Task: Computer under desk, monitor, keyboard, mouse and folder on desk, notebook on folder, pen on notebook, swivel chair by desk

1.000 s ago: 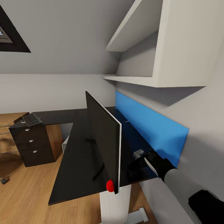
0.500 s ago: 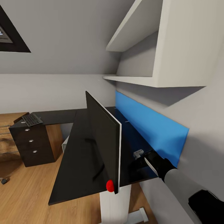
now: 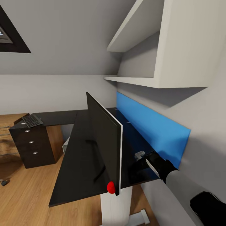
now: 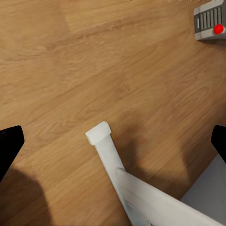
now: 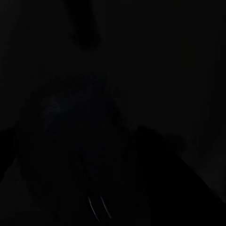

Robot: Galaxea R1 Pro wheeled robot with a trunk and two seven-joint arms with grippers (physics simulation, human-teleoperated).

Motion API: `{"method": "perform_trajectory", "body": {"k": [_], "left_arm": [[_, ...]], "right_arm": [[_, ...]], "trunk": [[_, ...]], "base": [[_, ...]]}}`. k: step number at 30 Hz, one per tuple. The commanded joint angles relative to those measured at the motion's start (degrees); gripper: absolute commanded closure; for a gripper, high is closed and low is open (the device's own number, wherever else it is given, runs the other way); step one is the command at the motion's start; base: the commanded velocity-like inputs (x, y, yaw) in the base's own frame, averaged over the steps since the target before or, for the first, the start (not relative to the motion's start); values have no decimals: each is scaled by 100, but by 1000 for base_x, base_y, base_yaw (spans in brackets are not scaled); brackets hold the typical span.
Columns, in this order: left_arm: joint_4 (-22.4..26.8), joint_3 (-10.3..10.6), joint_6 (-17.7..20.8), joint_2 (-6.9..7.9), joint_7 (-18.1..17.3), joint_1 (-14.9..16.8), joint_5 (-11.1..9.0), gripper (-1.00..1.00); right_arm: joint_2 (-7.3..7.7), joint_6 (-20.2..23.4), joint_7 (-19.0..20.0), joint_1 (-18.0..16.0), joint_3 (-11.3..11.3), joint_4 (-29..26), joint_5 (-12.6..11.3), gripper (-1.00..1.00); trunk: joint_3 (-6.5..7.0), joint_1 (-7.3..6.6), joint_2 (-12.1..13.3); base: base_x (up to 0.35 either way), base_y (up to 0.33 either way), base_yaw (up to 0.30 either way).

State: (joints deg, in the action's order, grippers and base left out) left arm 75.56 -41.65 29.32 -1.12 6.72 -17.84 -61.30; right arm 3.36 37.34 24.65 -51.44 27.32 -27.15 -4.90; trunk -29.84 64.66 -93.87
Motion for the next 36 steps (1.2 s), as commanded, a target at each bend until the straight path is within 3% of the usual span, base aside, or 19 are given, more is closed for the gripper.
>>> {"method": "perform_trajectory", "body": {"k": [1, 9, 12, 17, 28, 36], "left_arm": [[14, -3, 14, -3, 53, 9, -55, -100], [61, 32, -11, -7, 48, 24, -40, -100], [65, 136, -13, 0, 33, 25, -35, -100], [61, 241, -16, -2, 24, 26, -32, -100], [26, 270, -15, -2, 23, 26, -31, -100], [13, 271, -18, -4, 23, 26, -31, -100]], "right_arm": [[9, 37, -21, -5, 37, -10, -72, 100], [27, 44, -21, -6, 37, -10, -78, 100], [32, 44, -21, -6, 37, -11, -80, 100], [35, 46, -24, -4, 32, -22, -81, 100], [40, 52, -41, 24, 26, -132, -89, 100], [137, 108, -88, 193, -6, -1333, -101, 100]], "trunk": [[-5, 0, -3], [-5, 0, -3], [-5, 0, -3], [-5, 0, -3], [-5, 0, -3], [-5, 0, -3]], "base": [[0, 0, 0], [-3, 0, 0], [-137, -26, 0], [-282, -72, 0], [-332, -65, 0], [-340, 1, 0]]}}
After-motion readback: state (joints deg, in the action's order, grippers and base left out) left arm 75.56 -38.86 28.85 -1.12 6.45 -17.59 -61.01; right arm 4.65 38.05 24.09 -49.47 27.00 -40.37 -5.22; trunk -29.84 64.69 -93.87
